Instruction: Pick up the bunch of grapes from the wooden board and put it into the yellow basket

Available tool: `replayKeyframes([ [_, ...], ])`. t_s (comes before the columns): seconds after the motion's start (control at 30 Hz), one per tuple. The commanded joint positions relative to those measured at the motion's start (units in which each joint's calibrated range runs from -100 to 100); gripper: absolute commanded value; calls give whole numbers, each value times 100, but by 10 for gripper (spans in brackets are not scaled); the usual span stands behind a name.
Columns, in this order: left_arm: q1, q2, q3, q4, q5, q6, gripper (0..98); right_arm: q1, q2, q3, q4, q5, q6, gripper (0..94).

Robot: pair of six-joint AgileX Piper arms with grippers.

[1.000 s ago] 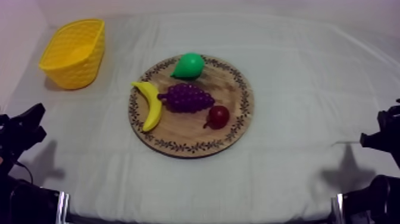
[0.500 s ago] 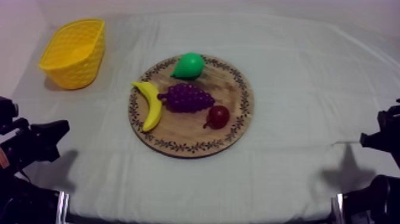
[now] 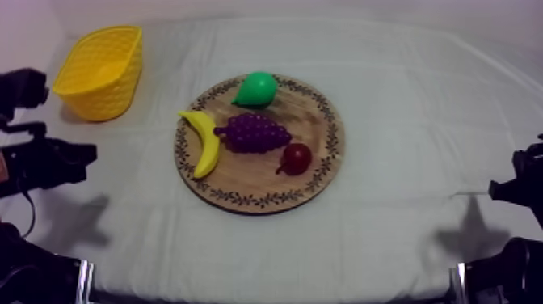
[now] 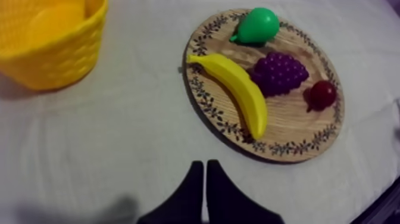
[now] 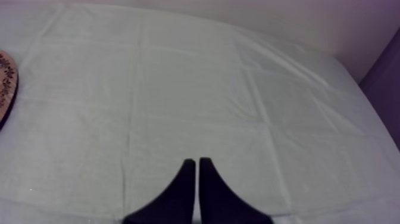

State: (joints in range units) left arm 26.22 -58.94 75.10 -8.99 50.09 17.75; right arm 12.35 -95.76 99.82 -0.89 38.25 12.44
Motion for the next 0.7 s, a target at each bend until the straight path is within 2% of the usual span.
replayKeyframes([
  [0.0, 33, 735, -842, 9, 260, -1238, 9, -2, 1, -5, -1, -2, -1, 3],
  [0.1, 132, 1344, -1409, 2, 473, -1603, 18, -2, 1, -5, -1, -2, -1, 3],
  [0.33, 476, 2849, -2930, 13, 996, -2231, 2, -2, 1, -5, -1, -2, -1, 3],
  [0.5, 793, 3889, -3929, 51, 1622, -2550, 0, -2, 1, -5, -1, -2, -1, 3],
  [0.67, 1027, 4760, -4607, 61, 1821, -2758, 0, -2, 1, -5, -1, -2, 3, 3],
])
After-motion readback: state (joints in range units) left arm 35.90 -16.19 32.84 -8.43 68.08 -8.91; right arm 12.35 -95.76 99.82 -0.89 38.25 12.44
